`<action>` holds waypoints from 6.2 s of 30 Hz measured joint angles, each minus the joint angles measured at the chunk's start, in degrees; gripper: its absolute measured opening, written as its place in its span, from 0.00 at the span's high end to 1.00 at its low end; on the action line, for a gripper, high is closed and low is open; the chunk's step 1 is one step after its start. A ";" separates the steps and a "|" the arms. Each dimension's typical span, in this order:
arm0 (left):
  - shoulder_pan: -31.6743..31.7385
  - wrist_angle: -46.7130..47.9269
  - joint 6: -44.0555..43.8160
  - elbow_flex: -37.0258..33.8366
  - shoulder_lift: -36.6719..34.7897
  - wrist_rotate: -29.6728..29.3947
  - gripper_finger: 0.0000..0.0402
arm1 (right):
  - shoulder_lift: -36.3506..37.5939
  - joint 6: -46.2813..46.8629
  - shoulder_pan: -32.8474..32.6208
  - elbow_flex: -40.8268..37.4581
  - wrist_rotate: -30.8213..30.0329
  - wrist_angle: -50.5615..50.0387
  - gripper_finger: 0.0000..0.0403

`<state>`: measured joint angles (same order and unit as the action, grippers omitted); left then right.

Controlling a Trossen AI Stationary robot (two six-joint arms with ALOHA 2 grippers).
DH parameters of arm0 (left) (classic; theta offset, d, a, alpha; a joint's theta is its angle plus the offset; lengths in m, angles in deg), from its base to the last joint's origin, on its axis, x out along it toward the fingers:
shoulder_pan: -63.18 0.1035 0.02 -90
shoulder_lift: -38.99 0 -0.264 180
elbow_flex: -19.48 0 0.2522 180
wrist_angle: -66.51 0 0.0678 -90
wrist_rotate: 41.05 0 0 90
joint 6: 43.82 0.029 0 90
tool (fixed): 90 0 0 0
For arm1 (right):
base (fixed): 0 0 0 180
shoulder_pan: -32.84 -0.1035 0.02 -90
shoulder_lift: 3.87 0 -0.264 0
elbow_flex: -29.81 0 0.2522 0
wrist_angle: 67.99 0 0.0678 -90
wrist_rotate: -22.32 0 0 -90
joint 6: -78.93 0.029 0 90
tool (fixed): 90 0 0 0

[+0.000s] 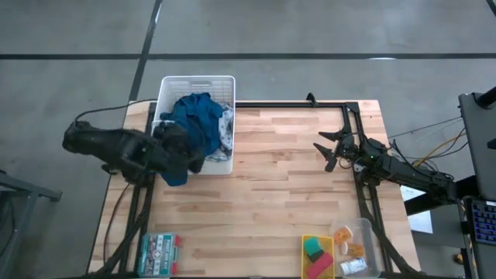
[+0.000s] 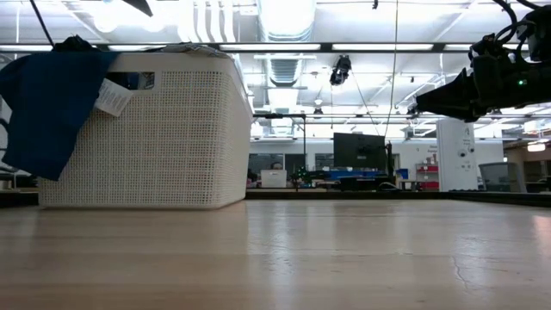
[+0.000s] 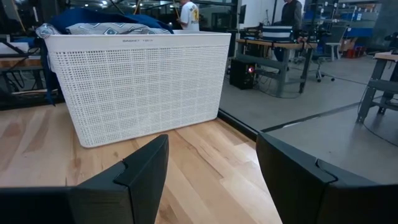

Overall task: Pick & Place Medicine items
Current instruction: Put the blue patient gown into the white laundry bin

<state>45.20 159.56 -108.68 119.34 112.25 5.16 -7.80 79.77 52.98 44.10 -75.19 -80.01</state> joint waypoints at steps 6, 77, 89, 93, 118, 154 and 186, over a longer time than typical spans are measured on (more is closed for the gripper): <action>-8.64 0.58 -5.65 -2.89 2.68 -0.28 0.24 | 0.00 0.02 0.00 0.00 -0.02 0.00 0.41; -9.17 9.11 -65.87 -22.75 23.32 17.05 0.31 | 0.00 0.02 -0.02 0.00 0.00 0.00 0.41; -9.15 9.29 -65.66 -22.69 23.27 19.84 0.62 | 0.00 0.00 -0.02 0.01 0.00 0.00 0.41; -9.15 9.29 -65.66 -22.69 23.27 19.85 0.71 | 0.00 0.00 -0.02 0.00 0.00 0.00 0.41; -9.17 9.06 -65.16 -19.90 22.63 24.34 0.99 | 0.00 0.00 0.00 0.00 0.00 0.00 0.41; -9.26 10.70 -32.11 11.64 7.78 7.21 0.99 | 0.01 0.00 -0.02 0.00 0.00 0.01 0.41; -2.26 10.64 32.99 21.40 6.13 -33.18 1.00 | 0.02 0.02 -0.01 0.01 0.00 0.00 0.41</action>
<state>42.94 170.20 -75.69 140.74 118.38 -28.02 -7.77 79.79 52.97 44.12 -75.19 -80.01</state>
